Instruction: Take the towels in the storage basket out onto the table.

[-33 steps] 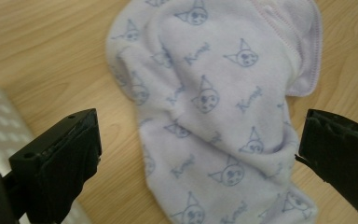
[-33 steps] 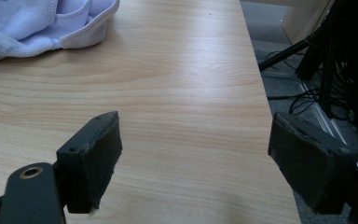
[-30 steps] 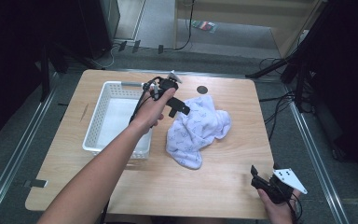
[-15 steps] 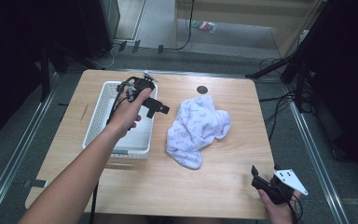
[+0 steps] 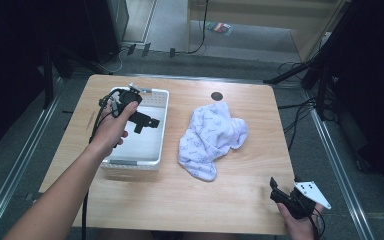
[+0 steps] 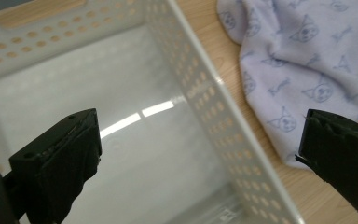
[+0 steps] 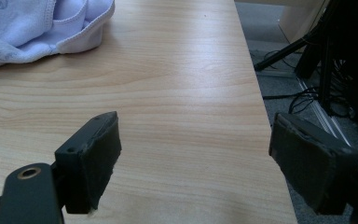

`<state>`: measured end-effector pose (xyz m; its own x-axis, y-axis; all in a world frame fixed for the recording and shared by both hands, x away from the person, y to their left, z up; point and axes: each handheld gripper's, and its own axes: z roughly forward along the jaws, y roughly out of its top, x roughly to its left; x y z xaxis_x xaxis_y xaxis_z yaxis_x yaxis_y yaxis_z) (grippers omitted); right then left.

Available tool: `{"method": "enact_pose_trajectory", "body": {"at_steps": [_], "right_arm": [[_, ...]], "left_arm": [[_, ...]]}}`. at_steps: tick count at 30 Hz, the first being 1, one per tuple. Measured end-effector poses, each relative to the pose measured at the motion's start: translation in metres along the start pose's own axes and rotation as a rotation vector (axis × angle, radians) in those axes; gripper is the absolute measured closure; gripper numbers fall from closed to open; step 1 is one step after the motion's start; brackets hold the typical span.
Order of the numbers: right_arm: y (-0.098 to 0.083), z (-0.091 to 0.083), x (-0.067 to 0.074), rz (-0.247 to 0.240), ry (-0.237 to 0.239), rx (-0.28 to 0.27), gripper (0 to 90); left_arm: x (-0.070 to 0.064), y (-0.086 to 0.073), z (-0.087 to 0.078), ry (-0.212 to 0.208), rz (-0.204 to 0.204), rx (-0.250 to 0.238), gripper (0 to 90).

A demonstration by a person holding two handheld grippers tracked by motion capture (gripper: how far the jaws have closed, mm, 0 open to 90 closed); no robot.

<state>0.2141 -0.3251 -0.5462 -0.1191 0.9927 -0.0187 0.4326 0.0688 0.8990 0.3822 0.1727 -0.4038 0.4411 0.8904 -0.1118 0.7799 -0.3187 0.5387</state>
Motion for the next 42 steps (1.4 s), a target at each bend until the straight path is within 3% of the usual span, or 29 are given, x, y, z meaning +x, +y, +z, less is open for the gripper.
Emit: {"method": "enact_pose_trajectory", "body": {"at_steps": [8,16,21,25,42], "right_arm": [[0.0,0.001,0.0,0.003,-0.005,0.004,17.0],[0.0,0.0,0.0,0.003,0.0,0.006,17.0],[0.0,0.001,0.0,0.005,0.0,0.007,17.0],[0.0,0.001,0.0,0.005,0.0,0.007,17.0],[0.001,0.001,0.0,0.012,-0.005,0.015,17.1]], "left_arm": [[0.02,-0.027,-0.014,0.019,-0.046,-0.032,0.0],[0.03,-0.05,-0.031,0.069,-0.031,-0.054,0.0],[0.037,-0.066,-0.042,0.075,-0.054,-0.084,0.0],[0.042,-0.081,-0.047,0.053,-0.077,-0.097,0.0],[0.052,-0.142,-0.064,0.083,-0.096,-0.141,0.0]]}}
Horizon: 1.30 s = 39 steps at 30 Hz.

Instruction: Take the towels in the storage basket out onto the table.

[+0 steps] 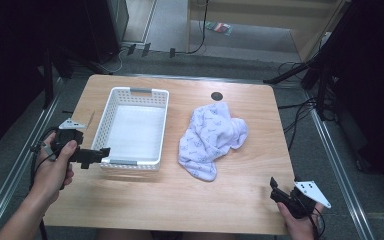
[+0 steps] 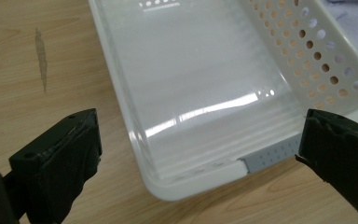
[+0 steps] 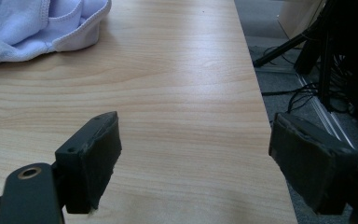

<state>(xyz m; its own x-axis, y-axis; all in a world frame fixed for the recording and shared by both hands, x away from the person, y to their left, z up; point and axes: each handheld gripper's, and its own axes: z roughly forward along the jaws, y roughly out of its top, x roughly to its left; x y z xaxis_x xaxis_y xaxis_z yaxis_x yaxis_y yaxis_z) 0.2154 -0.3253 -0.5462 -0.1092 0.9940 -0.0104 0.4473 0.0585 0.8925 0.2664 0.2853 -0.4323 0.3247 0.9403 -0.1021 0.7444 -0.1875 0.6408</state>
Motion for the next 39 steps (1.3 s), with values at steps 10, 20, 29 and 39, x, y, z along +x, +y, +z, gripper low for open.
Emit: {"method": "enact_pose_trajectory", "body": {"at_steps": [10,20,29,39], "right_arm": [[0.0,0.0,0.0,0.001,-0.002,0.005,17.1],[0.0,0.001,0.0,0.004,-0.002,0.007,17.2],[0.0,0.001,0.0,0.003,-0.005,0.009,17.3],[0.0,0.001,0.0,0.004,-0.007,0.014,17.3]], "left_arm": [[0.009,-0.033,-0.004,0.05,-0.028,-0.064,0.0],[0.02,-0.065,-0.006,0.056,-0.079,-0.151,0.0],[0.027,-0.088,-0.001,0.073,-0.106,-0.204,0.0],[0.036,-0.113,0.007,0.107,-0.115,-0.24,0.0]]}}
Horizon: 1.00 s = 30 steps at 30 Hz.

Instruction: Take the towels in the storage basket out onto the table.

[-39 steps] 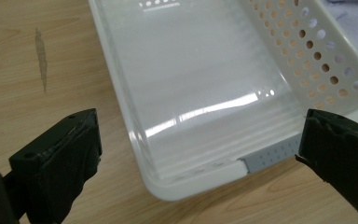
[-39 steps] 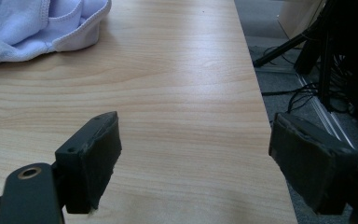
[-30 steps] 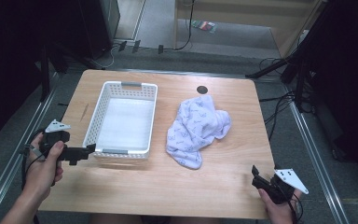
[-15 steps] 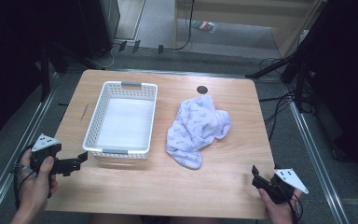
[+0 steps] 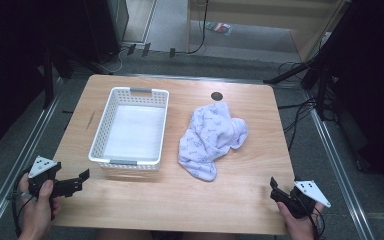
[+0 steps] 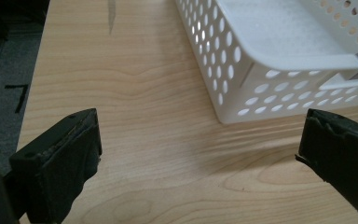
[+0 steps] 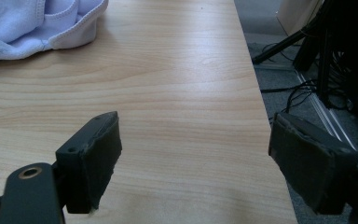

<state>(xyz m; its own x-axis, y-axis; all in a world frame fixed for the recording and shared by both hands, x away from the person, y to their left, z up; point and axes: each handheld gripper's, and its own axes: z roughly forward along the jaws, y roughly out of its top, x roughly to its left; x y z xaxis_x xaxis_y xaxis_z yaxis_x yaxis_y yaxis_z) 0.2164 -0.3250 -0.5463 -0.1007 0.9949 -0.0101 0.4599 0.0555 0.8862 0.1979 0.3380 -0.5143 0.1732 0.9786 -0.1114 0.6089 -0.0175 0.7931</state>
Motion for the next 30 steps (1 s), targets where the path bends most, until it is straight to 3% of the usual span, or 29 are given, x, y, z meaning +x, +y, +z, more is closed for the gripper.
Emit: {"method": "enact_pose_trajectory", "body": {"at_steps": [10,21,30], "right_arm": [[0.0,0.0,0.0,-0.002,-0.002,0.001,17.4],[0.0,0.0,0.0,-0.002,-0.002,0.0,17.4],[0.0,0.0,-0.002,-0.001,0.028,-0.001,16.8]], "left_arm": [[0.019,-0.025,0.008,0.046,-0.033,0.009,0.0],[0.037,-0.034,0.007,0.095,-0.04,-0.008,0.0],[0.032,-0.038,0.011,0.111,-0.009,-0.012,0.0]]}}
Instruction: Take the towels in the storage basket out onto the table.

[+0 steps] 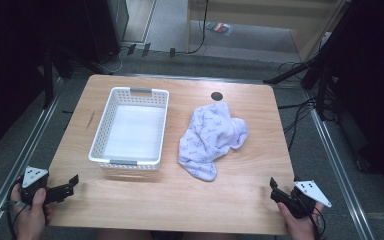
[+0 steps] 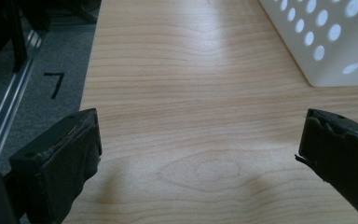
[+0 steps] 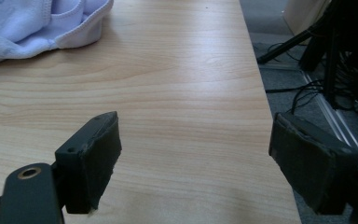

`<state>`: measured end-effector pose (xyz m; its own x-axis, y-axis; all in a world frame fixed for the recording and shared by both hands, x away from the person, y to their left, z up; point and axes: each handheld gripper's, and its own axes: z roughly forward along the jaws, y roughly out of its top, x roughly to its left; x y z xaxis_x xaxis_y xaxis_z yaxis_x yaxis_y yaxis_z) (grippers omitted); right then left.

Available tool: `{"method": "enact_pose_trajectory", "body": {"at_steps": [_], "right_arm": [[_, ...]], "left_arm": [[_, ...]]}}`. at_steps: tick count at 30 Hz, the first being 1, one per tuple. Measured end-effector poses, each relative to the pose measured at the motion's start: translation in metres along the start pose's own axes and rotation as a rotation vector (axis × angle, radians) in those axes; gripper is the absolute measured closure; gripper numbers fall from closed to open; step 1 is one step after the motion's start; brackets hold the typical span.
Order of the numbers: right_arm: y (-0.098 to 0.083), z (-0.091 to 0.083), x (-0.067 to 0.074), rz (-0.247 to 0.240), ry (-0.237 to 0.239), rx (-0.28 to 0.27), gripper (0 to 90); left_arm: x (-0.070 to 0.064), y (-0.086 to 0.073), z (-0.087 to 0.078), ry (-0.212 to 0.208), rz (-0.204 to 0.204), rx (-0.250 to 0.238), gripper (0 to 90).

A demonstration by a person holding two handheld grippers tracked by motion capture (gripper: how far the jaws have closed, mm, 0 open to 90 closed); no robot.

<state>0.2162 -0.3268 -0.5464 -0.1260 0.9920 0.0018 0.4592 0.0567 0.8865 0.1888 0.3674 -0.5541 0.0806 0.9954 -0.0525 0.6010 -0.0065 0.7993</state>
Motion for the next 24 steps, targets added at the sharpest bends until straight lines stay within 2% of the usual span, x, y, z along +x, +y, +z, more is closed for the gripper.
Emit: {"method": "enact_pose_trajectory", "body": {"at_steps": [3,7,15,24], "right_arm": [[0.0001,-0.0001,-0.0015,0.007,0.019,0.002,16.8],[0.0002,0.0004,-0.0013,0.003,0.023,0.006,16.7],[0.0002,0.0004,-0.0017,0.005,0.027,0.006,16.5],[0.0003,0.0004,-0.0019,0.009,0.028,0.008,16.5]], "left_arm": [[0.0003,0.0009,0.0016,-0.001,-0.002,0.02,0.1],[-0.0003,0.0003,0.0,0.033,-0.003,-0.006,0.2],[-0.0012,0.0022,0.0049,0.024,0.011,0.05,0.3],[-0.0009,0.0029,0.0066,0.012,0.015,0.066,0.3]]}}
